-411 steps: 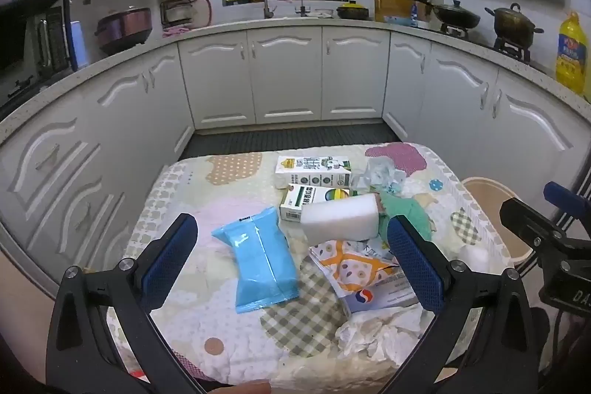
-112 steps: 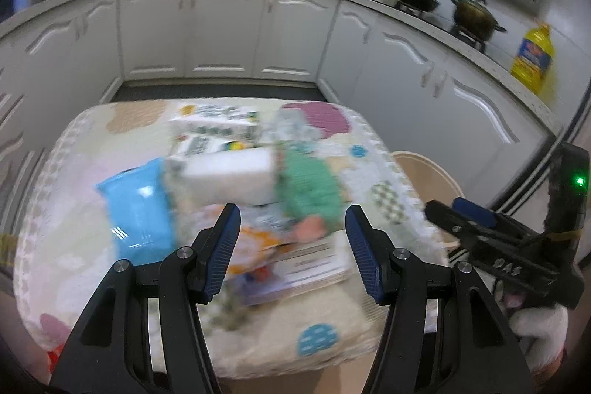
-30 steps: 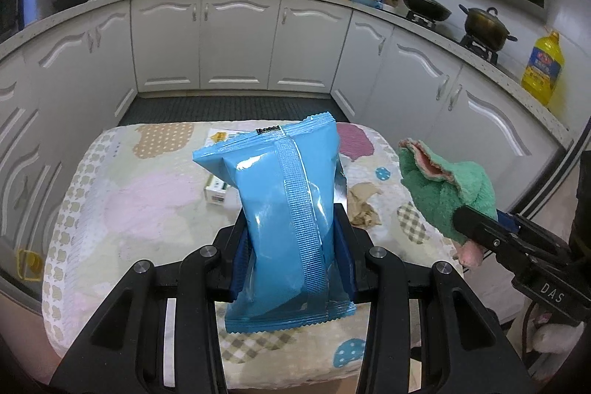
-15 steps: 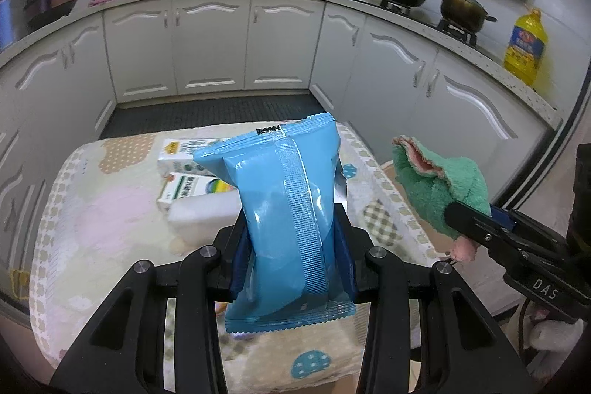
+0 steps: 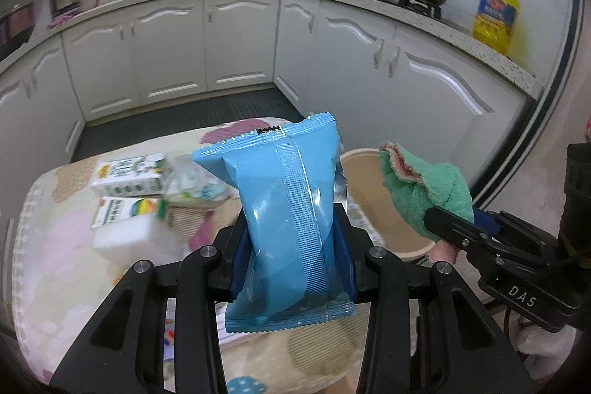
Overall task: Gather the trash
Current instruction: 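Carry wipe pack and green cloth over the bin and release both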
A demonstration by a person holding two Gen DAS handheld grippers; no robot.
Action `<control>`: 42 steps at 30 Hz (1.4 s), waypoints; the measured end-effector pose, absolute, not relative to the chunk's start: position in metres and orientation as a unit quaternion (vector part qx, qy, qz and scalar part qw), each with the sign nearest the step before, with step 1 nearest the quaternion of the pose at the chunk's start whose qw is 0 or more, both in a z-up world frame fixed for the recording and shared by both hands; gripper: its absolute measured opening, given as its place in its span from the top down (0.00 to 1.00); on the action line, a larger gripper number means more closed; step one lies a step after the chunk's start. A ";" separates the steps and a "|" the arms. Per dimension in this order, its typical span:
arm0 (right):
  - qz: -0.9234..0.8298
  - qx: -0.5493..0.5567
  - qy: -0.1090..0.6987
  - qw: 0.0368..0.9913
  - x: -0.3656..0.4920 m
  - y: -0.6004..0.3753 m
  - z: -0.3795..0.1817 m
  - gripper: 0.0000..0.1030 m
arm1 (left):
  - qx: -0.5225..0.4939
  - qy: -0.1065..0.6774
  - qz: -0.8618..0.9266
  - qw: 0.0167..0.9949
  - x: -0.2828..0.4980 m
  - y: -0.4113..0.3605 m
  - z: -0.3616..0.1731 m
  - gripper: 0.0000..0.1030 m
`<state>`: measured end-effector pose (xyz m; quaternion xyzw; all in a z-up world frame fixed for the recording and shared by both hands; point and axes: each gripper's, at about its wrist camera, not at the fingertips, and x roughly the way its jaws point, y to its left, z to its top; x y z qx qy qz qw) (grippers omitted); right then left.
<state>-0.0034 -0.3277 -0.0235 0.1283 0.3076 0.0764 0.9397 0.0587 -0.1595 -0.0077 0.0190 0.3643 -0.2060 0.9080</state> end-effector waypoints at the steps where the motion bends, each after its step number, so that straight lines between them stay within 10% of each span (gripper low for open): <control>1: 0.071 0.132 0.308 0.940 -0.004 -0.334 -0.025 0.65 | 0.023 0.365 -0.209 0.907 0.060 -0.166 -0.008 0.63; 36: -0.036 0.187 0.406 0.894 0.040 -0.445 -0.128 0.65 | 0.065 0.464 -0.275 0.840 0.136 -0.326 -0.082 0.62; 42: -0.054 0.202 0.404 0.890 0.046 -0.457 -0.137 0.52 | 0.051 0.463 -0.278 0.840 0.144 -0.324 -0.088 0.49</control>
